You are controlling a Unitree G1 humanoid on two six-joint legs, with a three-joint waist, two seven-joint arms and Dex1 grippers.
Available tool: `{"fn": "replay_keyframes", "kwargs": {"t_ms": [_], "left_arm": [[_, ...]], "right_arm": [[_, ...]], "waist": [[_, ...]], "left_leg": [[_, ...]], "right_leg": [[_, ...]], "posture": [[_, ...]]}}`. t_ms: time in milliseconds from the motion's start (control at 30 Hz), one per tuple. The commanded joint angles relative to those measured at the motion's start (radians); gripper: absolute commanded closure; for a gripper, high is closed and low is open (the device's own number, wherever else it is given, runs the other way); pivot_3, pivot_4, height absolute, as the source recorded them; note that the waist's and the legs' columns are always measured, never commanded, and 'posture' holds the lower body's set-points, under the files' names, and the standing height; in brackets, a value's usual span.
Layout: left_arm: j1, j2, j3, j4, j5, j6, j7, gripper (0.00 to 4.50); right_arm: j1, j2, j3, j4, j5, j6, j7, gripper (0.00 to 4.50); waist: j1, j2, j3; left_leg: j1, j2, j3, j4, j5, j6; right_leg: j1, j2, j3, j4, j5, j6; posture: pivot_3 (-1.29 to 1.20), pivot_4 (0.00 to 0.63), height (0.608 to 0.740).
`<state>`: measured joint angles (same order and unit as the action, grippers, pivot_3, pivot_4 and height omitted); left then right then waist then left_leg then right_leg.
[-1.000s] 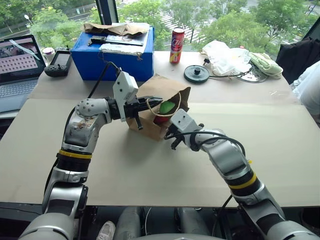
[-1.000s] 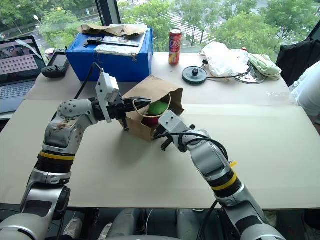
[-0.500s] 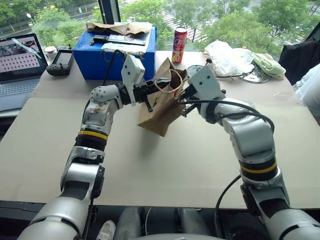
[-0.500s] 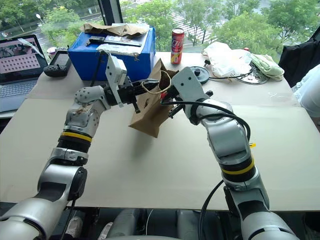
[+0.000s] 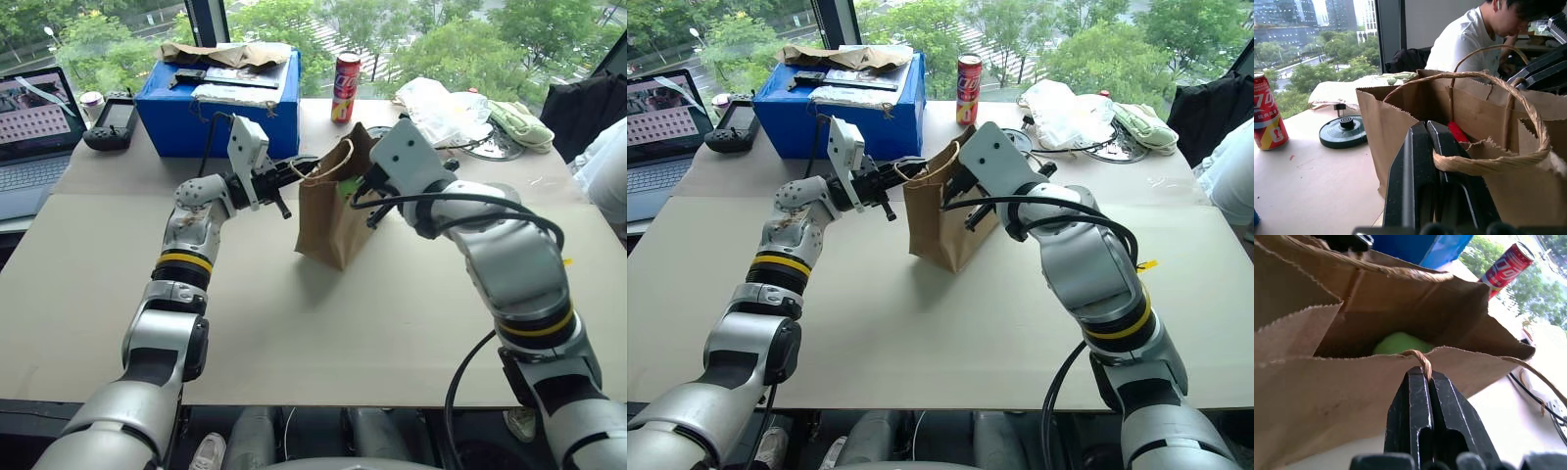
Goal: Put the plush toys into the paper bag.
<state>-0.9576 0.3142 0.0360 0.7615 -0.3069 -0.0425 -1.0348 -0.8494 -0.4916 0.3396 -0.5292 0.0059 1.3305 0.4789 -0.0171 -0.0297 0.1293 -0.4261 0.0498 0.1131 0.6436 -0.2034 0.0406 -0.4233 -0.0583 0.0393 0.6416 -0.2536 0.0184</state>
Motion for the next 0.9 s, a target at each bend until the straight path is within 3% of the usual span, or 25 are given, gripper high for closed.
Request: {"fn": "replay_keyframes", "kwargs": {"t_ms": [33,200,267,667,700,733,900], "left_arm": [[0.003,0.006,0.029,-0.03,-0.009,0.018,0.024,4.5],[0.038,0.005,0.019,-0.111,-0.019,0.088,0.019,4.5],[0.05,0.005,0.018,-0.134,-0.02,0.112,0.019,4.03],[0.122,0.066,0.069,-0.341,-0.151,0.4,-0.039,0.02],[0.134,0.074,0.074,-0.367,-0.168,0.43,-0.042,0.0],[0.143,0.08,0.077,-0.386,-0.18,0.452,-0.043,0.0],[0.192,0.123,0.122,-0.461,-0.245,0.556,-0.034,0.0]], "right_arm": [[-0.011,0.021,0.007,-0.019,0.02,0.018,-0.016,4.46],[-0.003,0.034,-0.003,0.03,0.02,-0.012,-0.036,4.46],[-0.001,0.035,-0.007,0.044,0.018,-0.021,-0.043,4.5],[-0.003,0.036,-0.225,-0.025,0.171,-0.062,0.058,0.63],[-0.003,0.03,-0.244,-0.038,0.194,-0.071,0.076,0.16],[-0.003,0.025,-0.257,-0.047,0.211,-0.077,0.088,0.07],[-0.01,0.022,-0.352,-0.079,0.337,-0.087,0.163,0.07]], "waist": [[0.003,0.0,0.0],[0.007,0.0,0.0],[0.005,0.0,0.0],[0.001,0.0,0.0],[0.002,0.0,0.0],[0.002,0.0,0.0],[0.002,0.0,0.0]], "left_leg": [[0.0,0.0,0.0,0.0,0.0,0.0],[-0.001,0.0,0.0,0.001,0.0,0.0],[-0.001,0.0,0.0,0.001,0.0,0.0],[0.0,0.0,-0.001,0.0,0.0,0.0],[0.0,0.0,-0.001,0.0,0.0,0.0],[0.0,0.0,-0.001,0.0,0.0,0.0],[0.0,0.0,-0.001,0.0,0.0,0.0]], "right_leg": [[0.0,0.0,0.0,0.0,0.0,0.0],[0.001,-0.001,-0.001,0.0,0.0,0.0],[0.001,-0.001,-0.001,0.0,0.0,0.0],[0.0,0.0,-0.001,0.003,0.0,0.0],[0.001,0.0,-0.001,0.004,0.0,0.0],[0.001,0.0,-0.001,0.004,0.0,0.0],[0.001,0.0,-0.001,0.003,0.0,0.0]], "posture": [[0.0,0.15,0.739],[0.0,0.15,0.739],[0.0,0.15,0.739],[0.0,0.15,0.739],[0.0,0.15,0.739],[0.0,0.15,0.739],[0.0,0.15,0.739]]}}
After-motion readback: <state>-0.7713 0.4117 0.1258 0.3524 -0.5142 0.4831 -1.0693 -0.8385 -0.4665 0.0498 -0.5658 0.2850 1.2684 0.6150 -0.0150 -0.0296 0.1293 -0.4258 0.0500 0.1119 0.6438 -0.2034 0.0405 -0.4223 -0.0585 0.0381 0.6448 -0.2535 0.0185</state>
